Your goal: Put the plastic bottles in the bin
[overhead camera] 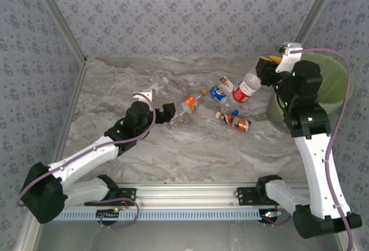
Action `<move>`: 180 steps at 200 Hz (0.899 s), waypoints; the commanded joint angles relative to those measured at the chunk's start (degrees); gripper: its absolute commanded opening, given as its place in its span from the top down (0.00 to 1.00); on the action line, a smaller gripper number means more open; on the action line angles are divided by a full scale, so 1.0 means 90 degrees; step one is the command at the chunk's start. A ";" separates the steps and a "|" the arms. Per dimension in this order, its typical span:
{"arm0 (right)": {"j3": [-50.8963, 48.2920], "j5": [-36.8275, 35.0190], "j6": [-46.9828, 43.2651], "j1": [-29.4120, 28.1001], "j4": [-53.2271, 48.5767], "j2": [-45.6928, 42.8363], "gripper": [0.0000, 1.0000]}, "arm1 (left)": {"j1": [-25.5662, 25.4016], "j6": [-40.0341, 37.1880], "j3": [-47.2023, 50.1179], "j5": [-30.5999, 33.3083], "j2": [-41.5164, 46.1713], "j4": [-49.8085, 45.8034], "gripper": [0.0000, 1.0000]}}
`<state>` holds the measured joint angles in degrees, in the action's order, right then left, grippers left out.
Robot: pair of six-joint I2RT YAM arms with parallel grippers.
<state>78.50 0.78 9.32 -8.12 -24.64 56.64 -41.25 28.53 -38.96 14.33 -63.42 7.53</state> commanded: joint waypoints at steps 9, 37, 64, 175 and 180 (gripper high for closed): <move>0.0216 -0.0210 -0.0527 0.0371 0.0196 -0.0102 1.00 | 0.0019 -0.0318 -0.0031 -0.0223 0.0006 -0.0019 0.01; 0.0321 -0.0778 -0.0763 0.0687 0.0536 -0.0122 1.00 | 0.0022 -0.0377 -0.0057 -0.0250 -0.0157 -0.0026 0.01; 0.0460 -0.1281 -0.0818 0.1081 0.1092 -0.0152 1.00 | 0.0021 -0.0368 -0.0047 -0.0180 -0.0205 0.0090 0.01; 0.0451 -0.2788 -0.2095 0.2592 0.1800 0.0595 1.00 | 0.0018 -0.0441 -0.0119 -0.0165 -0.0209 -0.0104 0.01; 0.0425 -0.2857 -0.2172 0.2618 0.1829 0.0658 1.00 | 0.0015 -0.0455 -0.0124 -0.0171 -0.0219 -0.0119 0.01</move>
<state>81.65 -19.59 -5.93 14.13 -8.91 60.10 -41.25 25.96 -38.81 12.88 -65.06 7.22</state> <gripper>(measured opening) 0.329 0.992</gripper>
